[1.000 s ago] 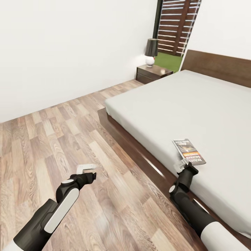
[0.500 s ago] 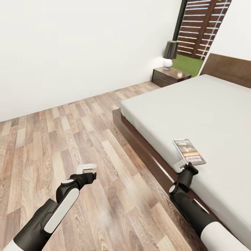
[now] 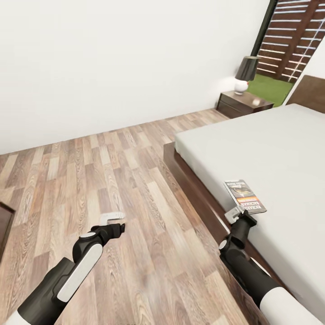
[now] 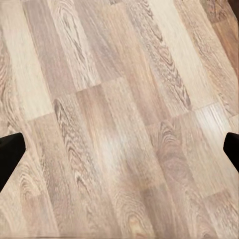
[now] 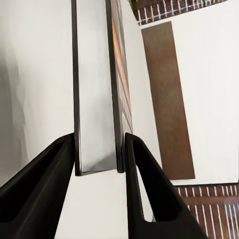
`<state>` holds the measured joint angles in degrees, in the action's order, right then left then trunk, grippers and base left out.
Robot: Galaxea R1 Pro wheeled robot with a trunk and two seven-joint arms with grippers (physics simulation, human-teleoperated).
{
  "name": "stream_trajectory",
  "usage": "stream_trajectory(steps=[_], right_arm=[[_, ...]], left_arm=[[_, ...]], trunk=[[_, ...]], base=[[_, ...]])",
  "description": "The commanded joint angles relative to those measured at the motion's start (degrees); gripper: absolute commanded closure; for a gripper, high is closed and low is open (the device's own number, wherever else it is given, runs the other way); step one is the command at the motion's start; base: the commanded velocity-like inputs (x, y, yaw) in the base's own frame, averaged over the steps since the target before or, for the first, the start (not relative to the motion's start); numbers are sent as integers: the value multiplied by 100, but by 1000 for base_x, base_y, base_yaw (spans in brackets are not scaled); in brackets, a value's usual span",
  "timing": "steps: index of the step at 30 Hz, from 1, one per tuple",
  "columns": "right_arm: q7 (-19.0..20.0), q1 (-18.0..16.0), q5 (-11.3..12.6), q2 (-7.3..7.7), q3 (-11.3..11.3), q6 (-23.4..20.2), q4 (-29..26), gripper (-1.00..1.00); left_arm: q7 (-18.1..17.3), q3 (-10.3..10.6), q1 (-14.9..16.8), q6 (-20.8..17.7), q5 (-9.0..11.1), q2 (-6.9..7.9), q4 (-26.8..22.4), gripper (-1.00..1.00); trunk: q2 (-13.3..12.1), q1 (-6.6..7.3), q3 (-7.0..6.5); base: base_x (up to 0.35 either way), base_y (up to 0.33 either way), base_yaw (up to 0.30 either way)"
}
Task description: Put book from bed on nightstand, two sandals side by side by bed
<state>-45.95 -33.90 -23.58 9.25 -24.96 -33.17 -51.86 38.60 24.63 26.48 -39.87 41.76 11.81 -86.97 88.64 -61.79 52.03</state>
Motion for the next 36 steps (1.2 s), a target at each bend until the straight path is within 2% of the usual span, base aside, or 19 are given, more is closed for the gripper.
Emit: stream_trajectory(steps=[1, 5, 12, 26, 31, 36], right_arm=[[-19, -3, -31, 6, -17, -44, -3, 100], [-17, -3, -27, 6, -17, -40, -1, 100], [-11, -3, -24, 6, -17, -33, 0, 100], [17, -3, -19, 6, -17, -15, -7, 100], [161, -3, -11, 6, -14, 195, -6, 100], [522, -3, 32, 6, 3, 368, -12, 100]], left_arm=[[60, 16, 7, -3, 55, 3, -5, -100], [60, 11, 7, 0, 57, -111, 35, -100], [59, 30, 13, 17, -15, -348, 411, -100], [51, 33, 15, 23, -7, -398, 534, -100], [51, 27, 15, 23, -2, -399, 570, -100], [51, 25, 16, 32, -14, -404, 712, -100]], trunk=[[-39, 23, -15], [-200, 111, -86], [-480, 265, -212], [-1042, 572, -463], [-1243, 682, -553], [-1443, 792, -643]], base=[[0, 0, 272], [0, 0, 272], [0, 0, 272], [0, 0, 272], [0, 0, 272], [0, 0, 272]])
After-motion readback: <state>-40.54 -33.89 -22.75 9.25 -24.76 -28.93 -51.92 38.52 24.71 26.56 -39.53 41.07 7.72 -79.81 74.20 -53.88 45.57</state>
